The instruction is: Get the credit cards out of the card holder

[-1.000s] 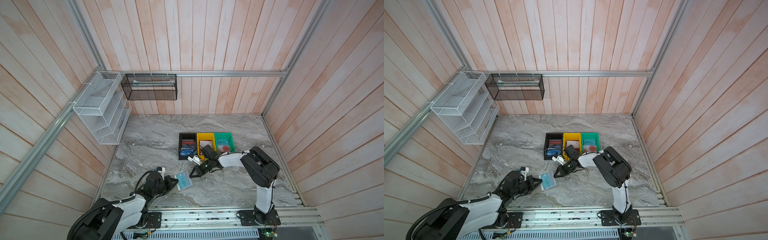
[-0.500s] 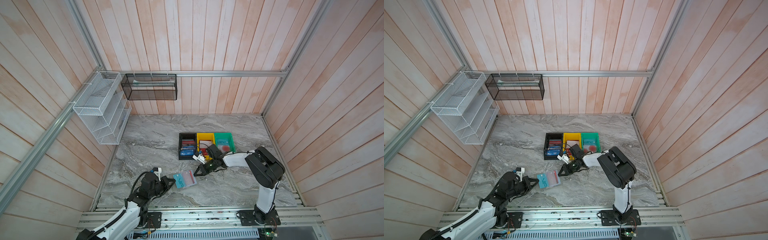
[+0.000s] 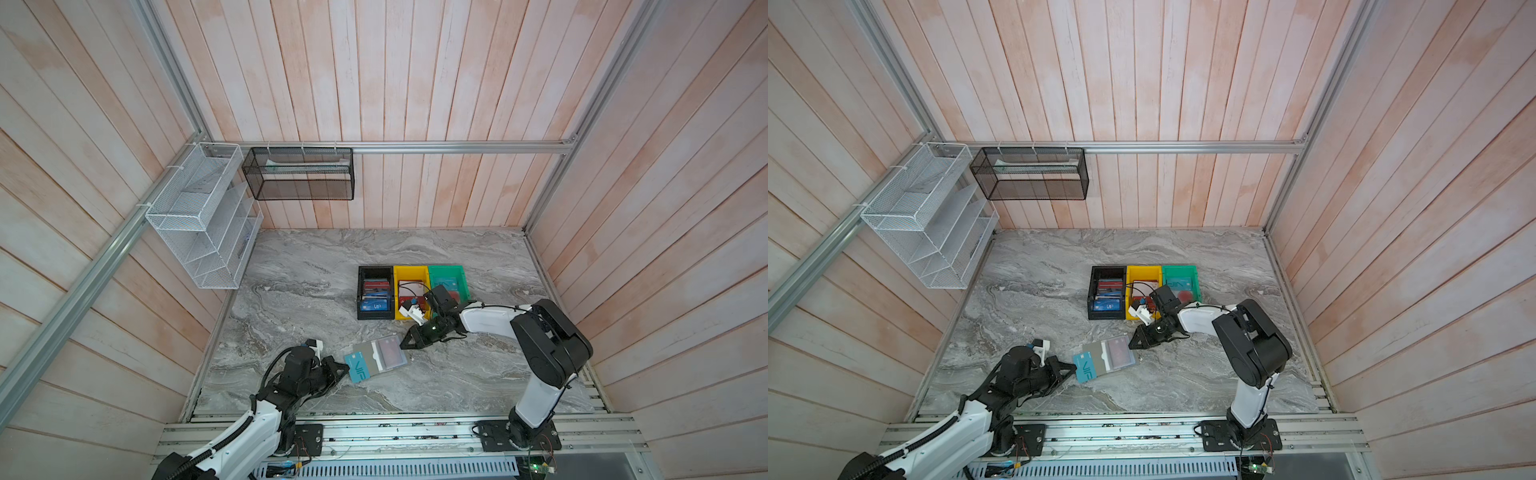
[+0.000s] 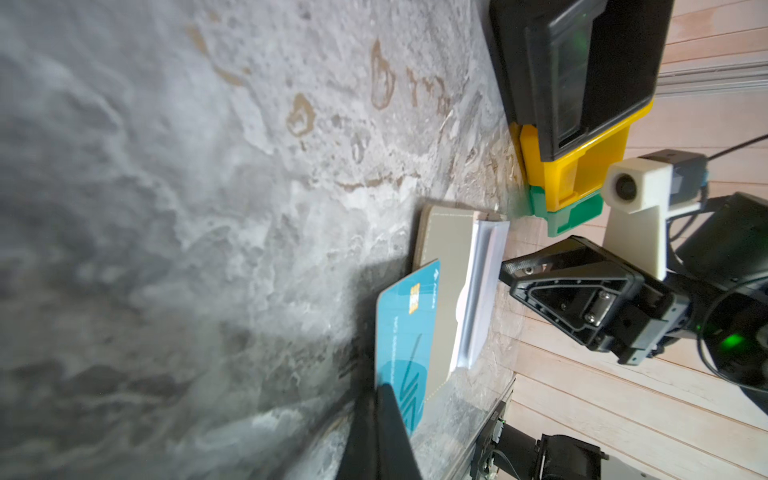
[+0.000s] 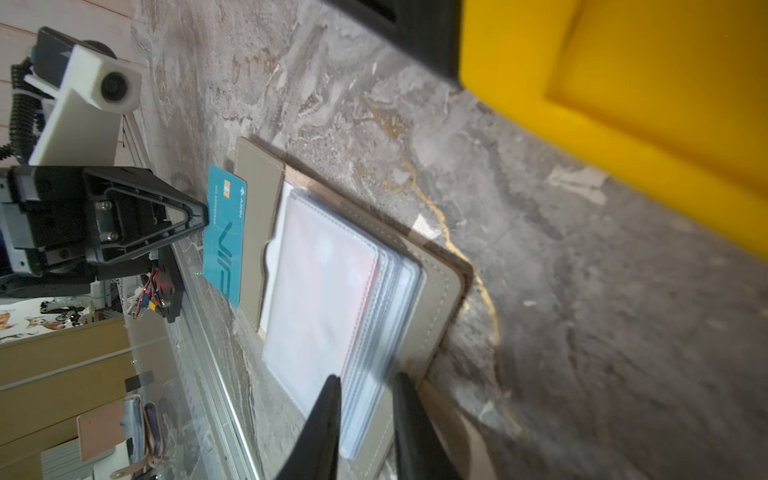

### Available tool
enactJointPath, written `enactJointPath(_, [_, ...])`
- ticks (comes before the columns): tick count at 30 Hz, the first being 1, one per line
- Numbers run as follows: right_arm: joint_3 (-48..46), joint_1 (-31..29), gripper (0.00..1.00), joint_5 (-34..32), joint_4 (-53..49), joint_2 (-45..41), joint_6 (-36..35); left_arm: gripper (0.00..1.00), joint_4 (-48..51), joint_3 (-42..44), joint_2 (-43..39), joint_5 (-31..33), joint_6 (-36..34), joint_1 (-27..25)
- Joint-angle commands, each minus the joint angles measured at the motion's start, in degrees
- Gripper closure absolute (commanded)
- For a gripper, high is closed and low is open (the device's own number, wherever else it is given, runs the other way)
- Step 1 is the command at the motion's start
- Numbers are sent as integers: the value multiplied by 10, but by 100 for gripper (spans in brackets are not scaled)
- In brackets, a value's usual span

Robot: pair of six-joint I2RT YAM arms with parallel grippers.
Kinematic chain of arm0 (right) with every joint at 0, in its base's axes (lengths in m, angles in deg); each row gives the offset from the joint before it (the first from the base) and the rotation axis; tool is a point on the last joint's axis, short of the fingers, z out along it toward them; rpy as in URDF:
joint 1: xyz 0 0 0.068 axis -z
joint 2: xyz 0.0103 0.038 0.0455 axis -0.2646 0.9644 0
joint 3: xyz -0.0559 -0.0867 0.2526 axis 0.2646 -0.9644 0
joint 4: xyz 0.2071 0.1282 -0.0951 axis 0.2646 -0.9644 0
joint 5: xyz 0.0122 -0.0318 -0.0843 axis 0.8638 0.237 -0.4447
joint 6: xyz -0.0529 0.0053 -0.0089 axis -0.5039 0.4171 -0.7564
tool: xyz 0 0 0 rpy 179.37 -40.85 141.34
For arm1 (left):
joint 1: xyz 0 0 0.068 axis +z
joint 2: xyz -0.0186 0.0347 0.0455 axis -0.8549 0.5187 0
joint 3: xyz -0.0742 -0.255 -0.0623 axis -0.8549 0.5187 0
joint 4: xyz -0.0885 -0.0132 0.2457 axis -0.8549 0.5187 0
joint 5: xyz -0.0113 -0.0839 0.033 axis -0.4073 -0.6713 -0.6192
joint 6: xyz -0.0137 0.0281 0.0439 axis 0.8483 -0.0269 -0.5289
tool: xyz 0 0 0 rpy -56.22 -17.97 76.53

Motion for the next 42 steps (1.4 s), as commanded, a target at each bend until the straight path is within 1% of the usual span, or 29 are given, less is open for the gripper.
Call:
enactJointPath(1, [6, 0, 72, -3, -28, -23, -9, 100, 19, -27, 3, -8, -24, 5])
enactJointPath(8, [30, -9, 69, 9, -36, -19, -15, 100, 8, -61, -2, -33, -32, 7])
enactJointPath(13, [41, -11, 65, 64, -18, -15, -12, 100, 3, -86, -6, -51, -41, 8])
enactJointPath(17, [55, -15, 62, 96, -22, -2, -22, 100, -6, -100, 0, -64, -53, 8])
enactJointPath(19, [59, -18, 61, 127, -18, 7, -25, 100, -45, -97, 11, -85, -57, 8])
enactJointPath(25, [67, -36, 60, 173, 1, 25, -26, 100, -127, -98, 77, -117, -62, 7])
enactJointPath(28, [71, -45, 60, 174, 2, 33, -27, 100, -147, -106, 101, -131, -67, 8])
enactJointPath(35, [74, -62, 60, 178, 20, 49, -18, 100, -154, -112, 104, -130, -74, 8])
enactJointPath(42, [78, -65, 60, 201, 42, 55, -10, 100, -172, -97, 107, -134, -68, 7])
